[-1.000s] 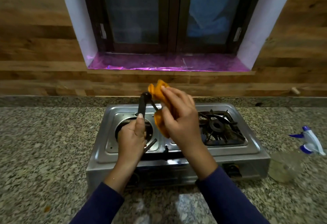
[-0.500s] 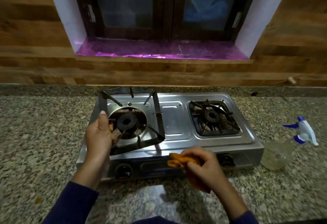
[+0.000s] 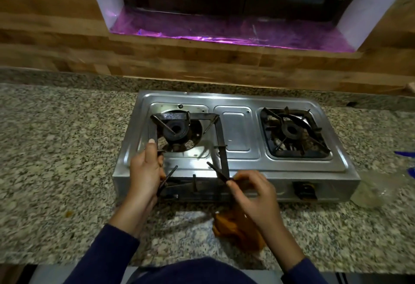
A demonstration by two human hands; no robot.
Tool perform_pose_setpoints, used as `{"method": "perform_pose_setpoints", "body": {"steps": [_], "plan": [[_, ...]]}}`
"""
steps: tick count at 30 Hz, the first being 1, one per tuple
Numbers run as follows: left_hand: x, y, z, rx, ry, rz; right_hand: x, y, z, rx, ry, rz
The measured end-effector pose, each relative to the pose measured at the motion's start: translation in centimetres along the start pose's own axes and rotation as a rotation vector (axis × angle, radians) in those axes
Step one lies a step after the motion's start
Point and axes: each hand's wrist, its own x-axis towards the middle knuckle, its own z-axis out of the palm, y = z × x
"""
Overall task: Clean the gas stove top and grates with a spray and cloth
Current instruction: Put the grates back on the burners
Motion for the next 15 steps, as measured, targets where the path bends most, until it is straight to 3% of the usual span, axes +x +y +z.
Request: {"method": "perform_pose_setpoints", "body": {"steps": [1,5,9,15], "plan": [[0.1,0.1,0.0,-0.015,0.007,-0.023,0.9,-1.2,0.3,0.01,0.043,-0.022],[0.8,0.7,0.1,-0.096,0.014,-0.092,4.2,-2.8,2.7,-0.048,-0.052,-0.027],[2.5,2.1,0.0,-0.145,0.034,-0.126,6.5,-3.4,5.0,-0.09,0.045,-0.044],[5.0,4.3,-0.1,-0.132,-0.148,-0.23,10.1,-3.4,6.9,-0.11,0.121,0.052]]}}
